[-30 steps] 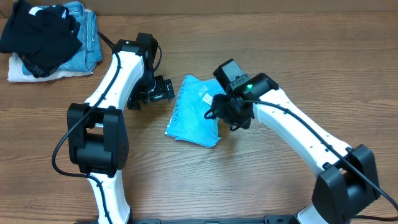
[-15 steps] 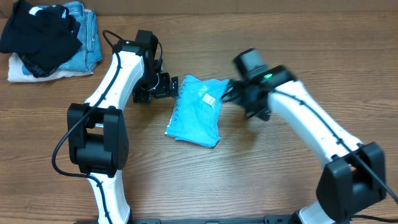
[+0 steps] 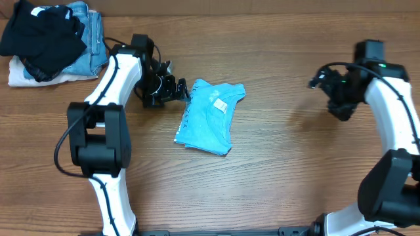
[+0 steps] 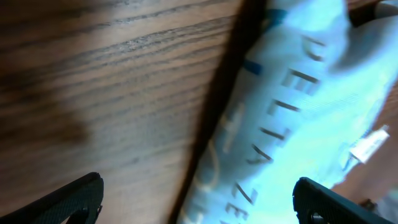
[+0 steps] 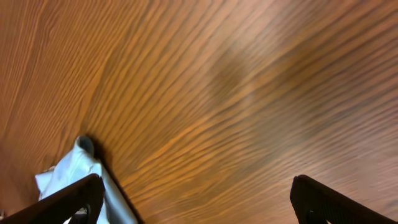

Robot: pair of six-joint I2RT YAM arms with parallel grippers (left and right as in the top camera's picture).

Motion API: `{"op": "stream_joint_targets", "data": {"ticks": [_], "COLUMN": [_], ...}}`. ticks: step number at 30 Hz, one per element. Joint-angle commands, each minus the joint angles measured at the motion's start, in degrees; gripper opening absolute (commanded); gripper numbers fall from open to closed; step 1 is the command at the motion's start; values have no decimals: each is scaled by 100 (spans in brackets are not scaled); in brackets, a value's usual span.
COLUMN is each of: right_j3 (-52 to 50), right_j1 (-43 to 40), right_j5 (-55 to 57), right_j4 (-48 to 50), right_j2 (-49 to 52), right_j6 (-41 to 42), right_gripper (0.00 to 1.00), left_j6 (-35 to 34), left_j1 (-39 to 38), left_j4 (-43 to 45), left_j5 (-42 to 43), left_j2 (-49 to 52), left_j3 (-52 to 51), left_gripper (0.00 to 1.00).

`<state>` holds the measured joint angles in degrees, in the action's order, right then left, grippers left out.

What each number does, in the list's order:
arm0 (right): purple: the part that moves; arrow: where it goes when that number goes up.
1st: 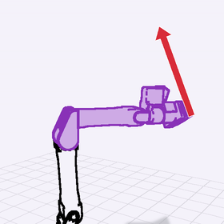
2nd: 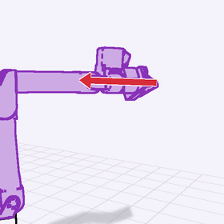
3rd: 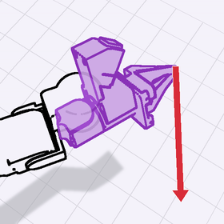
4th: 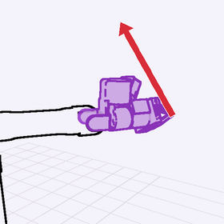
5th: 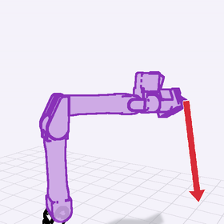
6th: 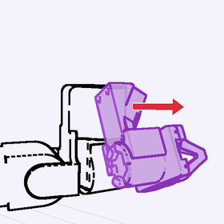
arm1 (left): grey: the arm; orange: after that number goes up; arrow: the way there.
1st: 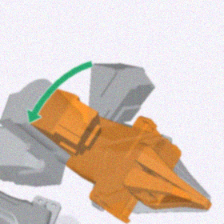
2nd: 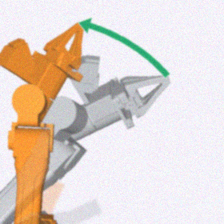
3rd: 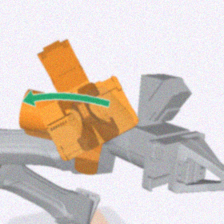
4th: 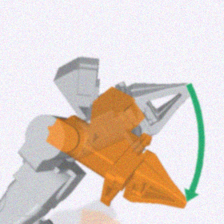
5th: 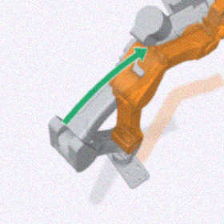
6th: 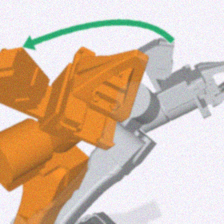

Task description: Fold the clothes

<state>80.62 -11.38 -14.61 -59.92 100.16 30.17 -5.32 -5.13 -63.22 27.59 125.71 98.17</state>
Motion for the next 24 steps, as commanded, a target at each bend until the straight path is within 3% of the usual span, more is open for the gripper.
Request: {"op": "stream_joint_targets", "data": {"ticks": [1,6,20,24], "right_j3": [72,72,72,72], "right_j1": [-334,-474,-476,-476], "right_j5": [-645,-841,-844,-844], "right_j4": [-68,-90,-85,-87], "right_j2": [-39,-39,-39,-39], "right_j6": [-933,-1252,-1246,-1246], "right_gripper": [100,100,100,100], "left_j6": [560,859,782,688], "left_j1": [76,74,-168,-334], "left_j4": [9,55,28,52], "left_j5": [828,1364,1421,1440], "left_j2": [522,918,1738,1762], "left_j3": [-33,-33,-33,-37], "left_gripper": [100,100,100,93]}}
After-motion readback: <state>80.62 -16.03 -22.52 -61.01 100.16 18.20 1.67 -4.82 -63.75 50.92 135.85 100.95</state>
